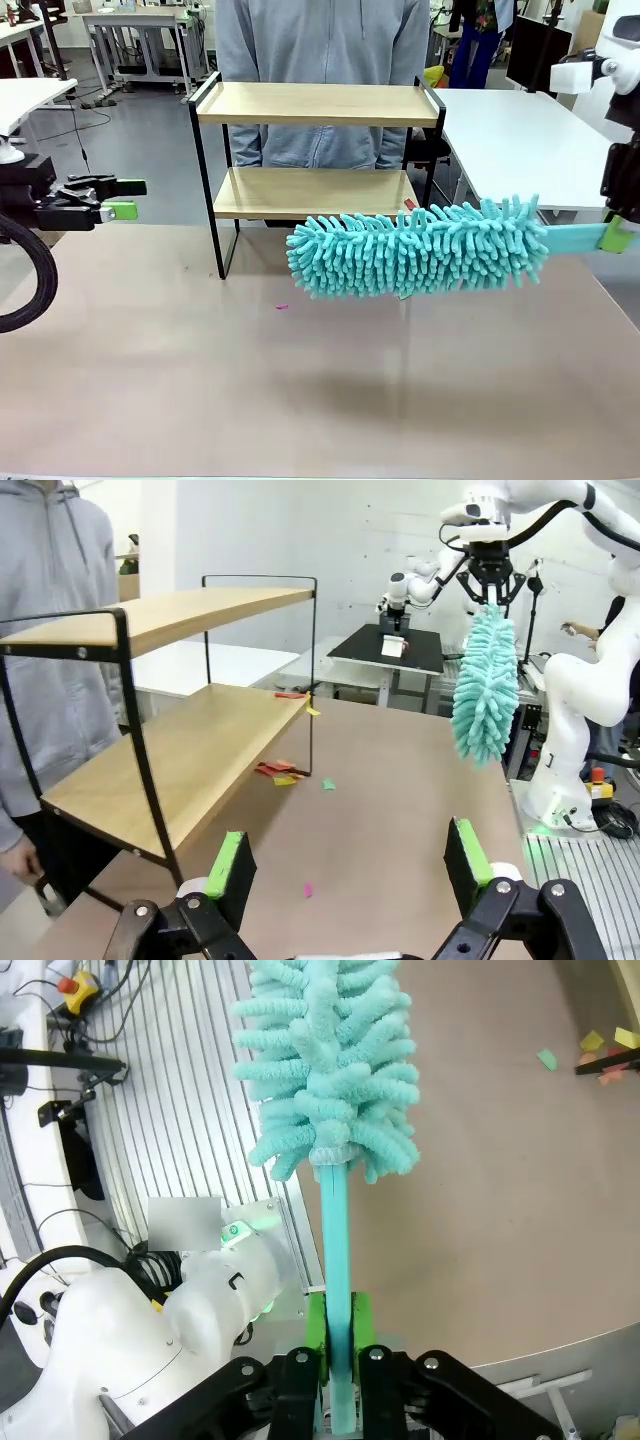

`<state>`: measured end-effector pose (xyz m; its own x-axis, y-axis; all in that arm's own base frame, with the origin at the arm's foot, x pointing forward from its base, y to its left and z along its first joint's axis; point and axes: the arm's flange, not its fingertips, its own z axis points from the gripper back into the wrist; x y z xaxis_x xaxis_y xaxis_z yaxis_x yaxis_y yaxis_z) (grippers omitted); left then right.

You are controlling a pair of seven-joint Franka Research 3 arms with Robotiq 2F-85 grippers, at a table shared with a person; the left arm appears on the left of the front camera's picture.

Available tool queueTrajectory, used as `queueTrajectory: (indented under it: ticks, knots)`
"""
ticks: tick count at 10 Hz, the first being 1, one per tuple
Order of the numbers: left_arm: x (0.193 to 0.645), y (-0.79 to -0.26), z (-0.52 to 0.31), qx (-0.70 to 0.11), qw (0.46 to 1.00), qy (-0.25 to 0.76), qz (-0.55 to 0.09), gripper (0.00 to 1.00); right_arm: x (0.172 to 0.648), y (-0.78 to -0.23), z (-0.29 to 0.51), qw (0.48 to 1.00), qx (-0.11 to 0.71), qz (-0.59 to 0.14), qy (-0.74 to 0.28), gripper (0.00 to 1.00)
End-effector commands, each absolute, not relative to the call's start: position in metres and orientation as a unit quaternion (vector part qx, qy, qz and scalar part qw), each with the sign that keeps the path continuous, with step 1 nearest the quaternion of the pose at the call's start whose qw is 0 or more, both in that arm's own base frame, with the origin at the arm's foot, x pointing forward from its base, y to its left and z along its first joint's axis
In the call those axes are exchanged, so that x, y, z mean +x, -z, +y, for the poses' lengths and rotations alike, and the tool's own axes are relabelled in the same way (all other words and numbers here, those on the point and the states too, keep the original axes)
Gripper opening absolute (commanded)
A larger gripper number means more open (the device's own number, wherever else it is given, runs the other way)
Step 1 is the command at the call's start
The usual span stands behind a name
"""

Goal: Clean the shelf.
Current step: Hand the Duster back to the human.

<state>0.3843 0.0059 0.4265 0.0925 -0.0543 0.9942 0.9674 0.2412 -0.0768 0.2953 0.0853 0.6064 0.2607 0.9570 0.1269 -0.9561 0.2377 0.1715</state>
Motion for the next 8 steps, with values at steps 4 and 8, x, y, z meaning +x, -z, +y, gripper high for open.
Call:
queueTrajectory:
  ticks: [4, 8]
  knots:
    - [0.367, -0.422, -0.015, -0.450, 0.578, 0.448, -0.512, 1.00, 0.343, -0.593, 0.082, 0.746, 0.131, -0.046, -0.651, 0.13]
    - [0.326, -0.417, -0.053, -0.466, 0.541, 0.466, -0.522, 1.00, 0.392, -0.586, 0.066, 0.653, 0.183, -0.077, -0.731, 0.13]
